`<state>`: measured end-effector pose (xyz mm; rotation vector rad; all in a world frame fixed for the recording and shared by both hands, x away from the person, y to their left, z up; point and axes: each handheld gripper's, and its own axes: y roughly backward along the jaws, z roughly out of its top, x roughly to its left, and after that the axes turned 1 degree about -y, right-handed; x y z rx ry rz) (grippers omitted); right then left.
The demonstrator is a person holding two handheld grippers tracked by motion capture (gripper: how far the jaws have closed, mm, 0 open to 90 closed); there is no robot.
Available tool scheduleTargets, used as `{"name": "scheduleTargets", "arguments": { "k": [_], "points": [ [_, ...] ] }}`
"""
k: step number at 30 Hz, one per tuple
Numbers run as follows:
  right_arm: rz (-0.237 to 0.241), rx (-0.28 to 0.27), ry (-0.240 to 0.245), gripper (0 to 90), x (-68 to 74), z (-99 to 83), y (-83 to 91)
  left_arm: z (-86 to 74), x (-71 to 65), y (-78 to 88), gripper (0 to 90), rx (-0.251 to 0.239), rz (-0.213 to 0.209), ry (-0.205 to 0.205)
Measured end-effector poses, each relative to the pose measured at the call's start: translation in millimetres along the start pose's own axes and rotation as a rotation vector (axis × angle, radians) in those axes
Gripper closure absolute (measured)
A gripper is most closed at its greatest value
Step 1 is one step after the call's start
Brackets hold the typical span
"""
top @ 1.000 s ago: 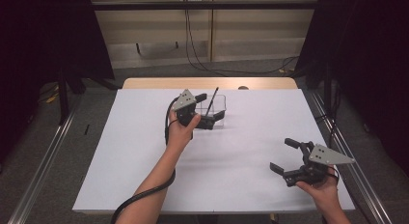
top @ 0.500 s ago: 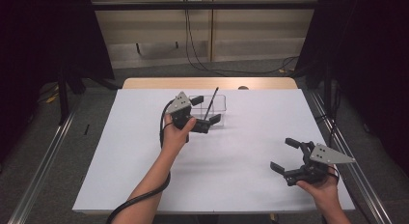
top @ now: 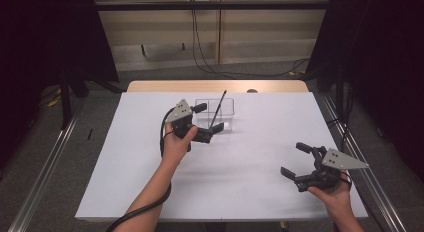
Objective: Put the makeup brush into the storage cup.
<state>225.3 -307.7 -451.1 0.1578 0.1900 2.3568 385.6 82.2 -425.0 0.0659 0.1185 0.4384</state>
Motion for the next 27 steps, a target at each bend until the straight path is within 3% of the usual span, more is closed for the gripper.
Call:
{"name": "scheduleTargets", "arguments": {
  "k": [27],
  "points": [
    [0.002, 0.003, 0.001, 0.0, -0.4, 0.2, -1.3, -11.0, 1.4, 30.3, 0.2, -0.012, 0.006, -0.003]
  ]
}}
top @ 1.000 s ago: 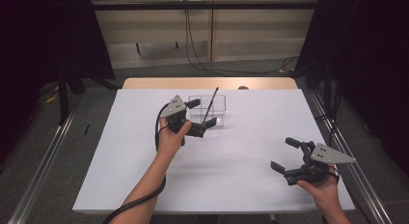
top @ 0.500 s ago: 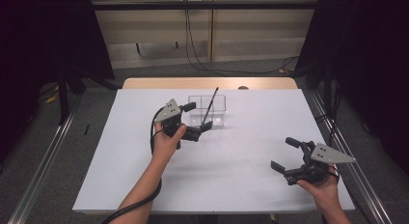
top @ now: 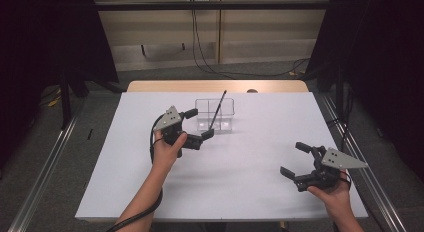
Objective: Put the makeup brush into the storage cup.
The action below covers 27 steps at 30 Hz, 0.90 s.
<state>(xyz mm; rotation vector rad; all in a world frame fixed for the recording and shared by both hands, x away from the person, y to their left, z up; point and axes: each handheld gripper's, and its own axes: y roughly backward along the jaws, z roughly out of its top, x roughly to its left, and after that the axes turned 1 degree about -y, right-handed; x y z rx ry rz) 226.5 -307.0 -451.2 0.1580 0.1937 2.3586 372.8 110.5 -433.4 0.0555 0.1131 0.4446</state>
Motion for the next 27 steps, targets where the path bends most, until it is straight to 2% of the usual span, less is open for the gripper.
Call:
{"name": "scheduleTargets", "arguments": {
  "k": [5, 12, 27],
  "points": [
    [0.001, 0.001, 0.0, 0.0, 0.2, 0.1, 0.0, -1.4, -0.1, 6.4, 0.2, 0.007, 0.001, -0.005],
    [-0.001, 0.001, 0.0, 0.0, 0.5, 0.2, -0.1, -6.8, -2.8, 12.6, 0.2, 0.028, -0.018, -0.014],
    [-0.003, -0.003, 0.001, 0.0, 0.2, 0.5, 1.1, -7.5, -4.1, 27.9, 0.2, 0.04, -0.012, -0.029]
  ]
}}
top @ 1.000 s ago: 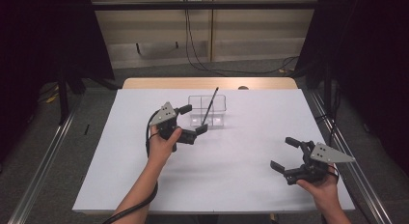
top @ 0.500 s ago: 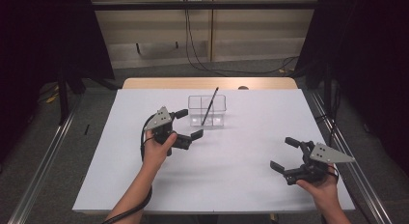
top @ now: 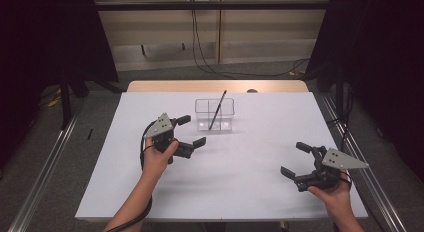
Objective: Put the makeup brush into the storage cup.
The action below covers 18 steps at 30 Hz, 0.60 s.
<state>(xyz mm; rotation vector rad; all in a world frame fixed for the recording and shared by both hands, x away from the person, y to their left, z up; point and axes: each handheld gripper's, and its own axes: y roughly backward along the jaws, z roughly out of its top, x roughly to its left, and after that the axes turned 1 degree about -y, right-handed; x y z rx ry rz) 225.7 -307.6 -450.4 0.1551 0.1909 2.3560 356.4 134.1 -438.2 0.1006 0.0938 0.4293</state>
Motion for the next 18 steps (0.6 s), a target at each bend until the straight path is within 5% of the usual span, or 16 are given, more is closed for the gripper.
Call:
{"name": "scheduleTargets", "arguments": {
  "k": [18],
  "points": [
    [-0.006, -0.003, -0.004, 0.0, -0.4, 0.2, 1.5, -4.7, -2.5, 17.5, 0.2, 0.018, -0.006, 0.0]
  ]
}}
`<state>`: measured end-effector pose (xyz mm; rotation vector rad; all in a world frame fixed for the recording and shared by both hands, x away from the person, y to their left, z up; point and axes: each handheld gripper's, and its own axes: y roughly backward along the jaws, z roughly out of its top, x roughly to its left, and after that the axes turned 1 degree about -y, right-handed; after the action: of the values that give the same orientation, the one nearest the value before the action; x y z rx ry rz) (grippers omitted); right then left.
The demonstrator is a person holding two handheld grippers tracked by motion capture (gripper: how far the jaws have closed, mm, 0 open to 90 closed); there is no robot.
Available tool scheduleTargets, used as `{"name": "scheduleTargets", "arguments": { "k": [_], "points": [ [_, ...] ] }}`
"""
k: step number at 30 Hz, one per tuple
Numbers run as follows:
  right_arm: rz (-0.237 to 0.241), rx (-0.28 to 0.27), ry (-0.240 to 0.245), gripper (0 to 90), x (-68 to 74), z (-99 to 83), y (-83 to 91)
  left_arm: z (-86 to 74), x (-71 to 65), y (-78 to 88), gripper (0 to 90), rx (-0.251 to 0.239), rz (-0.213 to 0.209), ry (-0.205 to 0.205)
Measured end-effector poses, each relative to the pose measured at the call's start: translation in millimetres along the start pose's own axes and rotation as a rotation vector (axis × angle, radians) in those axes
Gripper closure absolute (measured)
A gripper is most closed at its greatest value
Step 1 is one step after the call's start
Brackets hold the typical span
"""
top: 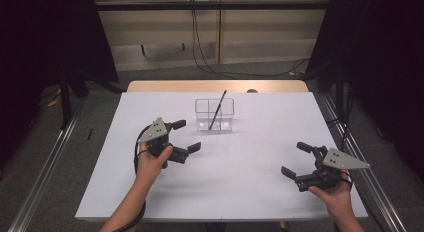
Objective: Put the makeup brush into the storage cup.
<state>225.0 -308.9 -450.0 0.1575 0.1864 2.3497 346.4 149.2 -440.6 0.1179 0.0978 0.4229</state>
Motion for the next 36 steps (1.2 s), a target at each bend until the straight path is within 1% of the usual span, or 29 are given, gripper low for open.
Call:
{"name": "scheduleTargets", "arguments": {
  "k": [2, 3, 4, 5, 8, 9, 13, 20, 25, 27, 32, 33, 34, 35, 36],
  "points": [
    [-0.001, -0.002, -0.002, 0.0, 0.1, 0.1, -0.1, 0.0, 0.4, 2.7, 0.2, 0.0, 0.004, -0.001],
    [0.0, -0.001, -0.002, 0.0, 0.1, 0.2, -0.2, -0.3, 0.8, 4.5, 0.2, -0.006, 0.006, 0.008],
    [0.001, 0.0, 0.001, 0.0, 0.0, 0.1, -0.4, -0.3, 1.2, 5.8, 0.2, -0.003, 0.008, 0.009],
    [0.001, 0.0, 0.002, 0.0, 0.1, 0.1, -0.5, -0.4, 1.3, 7.4, 0.2, -0.002, 0.015, 0.005],
    [0.001, 0.0, 0.002, 0.0, 0.2, 0.2, -0.4, -0.8, 1.9, 12.2, 0.2, -0.004, 0.021, 0.004],
    [0.0, -0.001, 0.0, 0.0, 0.1, 0.1, -0.3, -1.0, 1.7, 13.6, 0.2, -0.005, 0.02, 0.01],
    [0.002, 0.0, 0.001, 0.0, 0.3, 0.2, -0.6, -2.1, 1.6, 18.6, 0.2, 0.001, 0.026, 0.003],
    [0.003, -0.001, 0.002, 0.0, 0.4, 0.2, -0.9, -5.1, 1.3, 25.1, 0.2, 0.0, 0.03, 0.016],
    [0.003, -0.001, 0.002, 0.0, 0.4, 0.3, -1.3, -5.5, 1.9, 30.1, 0.2, 0.008, 0.037, 0.003],
    [0.004, 0.0, 0.002, 0.0, 0.5, 0.3, -1.3, -6.0, 2.4, 32.6, 0.2, 0.009, 0.039, 0.008],
    [0.0, -0.001, -0.002, 0.0, 0.2, 0.2, -0.9, -7.6, 4.1, 41.9, 0.2, 0.011, 0.055, 0.005],
    [0.0, -0.002, -0.002, 0.0, 0.1, 0.2, -1.0, -7.9, 4.3, 43.8, 0.3, 0.012, 0.056, 0.01],
    [0.0, -0.002, -0.001, 0.0, 0.2, 0.2, -1.2, -8.0, 4.8, 46.1, 0.4, 0.016, 0.061, 0.004],
    [0.002, -0.001, -0.001, 0.0, 0.3, 0.2, -1.6, -8.2, 4.9, 47.9, 0.5, 0.011, 0.063, 0.009],
    [0.002, 0.0, 0.002, 0.0, 0.5, 0.2, -1.8, -8.2, 5.3, 49.7, 0.6, 0.009, 0.064, 0.005]
  ]
}}
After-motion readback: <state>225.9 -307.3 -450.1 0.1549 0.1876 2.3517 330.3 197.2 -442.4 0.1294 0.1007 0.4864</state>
